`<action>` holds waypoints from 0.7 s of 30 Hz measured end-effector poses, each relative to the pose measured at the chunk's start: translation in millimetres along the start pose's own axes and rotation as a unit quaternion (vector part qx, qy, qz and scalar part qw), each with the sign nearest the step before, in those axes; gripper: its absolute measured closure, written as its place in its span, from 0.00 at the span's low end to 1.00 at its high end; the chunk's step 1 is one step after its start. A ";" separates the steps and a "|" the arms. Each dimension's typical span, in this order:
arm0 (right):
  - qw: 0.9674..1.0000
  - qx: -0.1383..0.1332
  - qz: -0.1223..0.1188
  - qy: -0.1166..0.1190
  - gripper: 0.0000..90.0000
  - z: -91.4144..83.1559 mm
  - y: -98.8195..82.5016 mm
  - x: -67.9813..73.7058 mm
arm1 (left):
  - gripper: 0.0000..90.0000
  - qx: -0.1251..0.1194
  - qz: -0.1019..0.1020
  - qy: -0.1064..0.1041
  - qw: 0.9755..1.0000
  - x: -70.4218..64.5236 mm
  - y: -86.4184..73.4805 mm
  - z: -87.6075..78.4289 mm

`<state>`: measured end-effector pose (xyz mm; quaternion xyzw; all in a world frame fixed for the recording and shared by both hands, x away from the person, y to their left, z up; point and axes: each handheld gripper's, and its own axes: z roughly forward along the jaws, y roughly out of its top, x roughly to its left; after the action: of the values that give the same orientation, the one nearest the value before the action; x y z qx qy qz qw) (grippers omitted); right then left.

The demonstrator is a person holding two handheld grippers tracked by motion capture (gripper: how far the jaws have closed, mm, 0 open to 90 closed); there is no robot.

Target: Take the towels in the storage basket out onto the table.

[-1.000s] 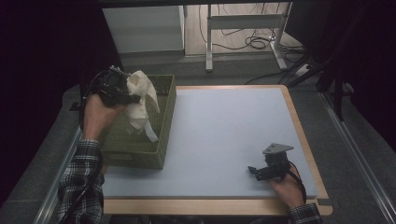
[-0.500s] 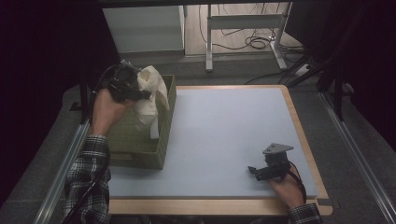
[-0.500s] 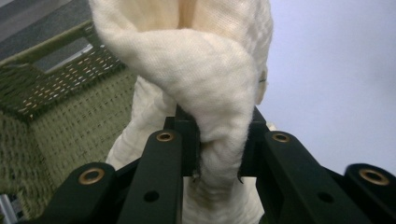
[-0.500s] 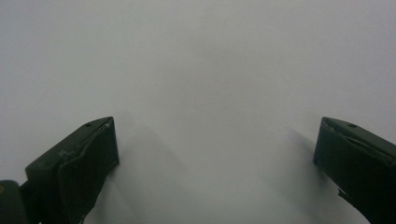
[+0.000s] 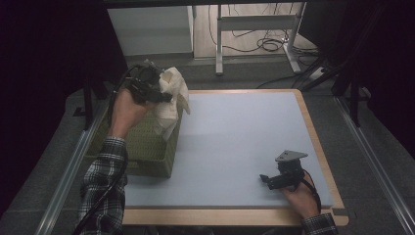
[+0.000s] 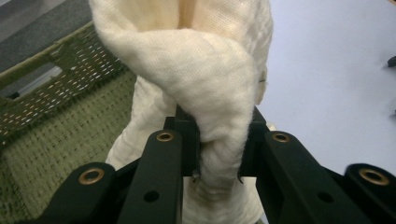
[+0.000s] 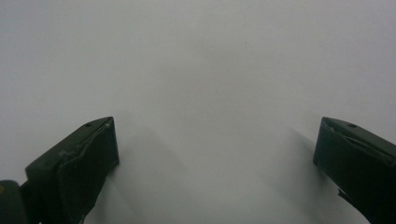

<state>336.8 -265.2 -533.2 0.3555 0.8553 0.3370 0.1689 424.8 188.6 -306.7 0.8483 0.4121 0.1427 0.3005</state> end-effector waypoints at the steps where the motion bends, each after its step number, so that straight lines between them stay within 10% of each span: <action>1: 1.000 0.000 0.000 0.000 0.00 0.0 0.0 0.0 | 0.84 -0.001 0.000 -0.002 1.000 -2.3 2.2 1.6; 21: 1.000 0.000 0.000 0.000 0.00 0.0 0.0 0.0 | 0.84 0.010 0.032 -0.036 0.999 -40.2 33.1 44.9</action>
<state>336.8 -265.3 -533.2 0.3557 0.8553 0.3368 0.1688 442.1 123.5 -320.7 0.8687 0.3746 0.1173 0.3020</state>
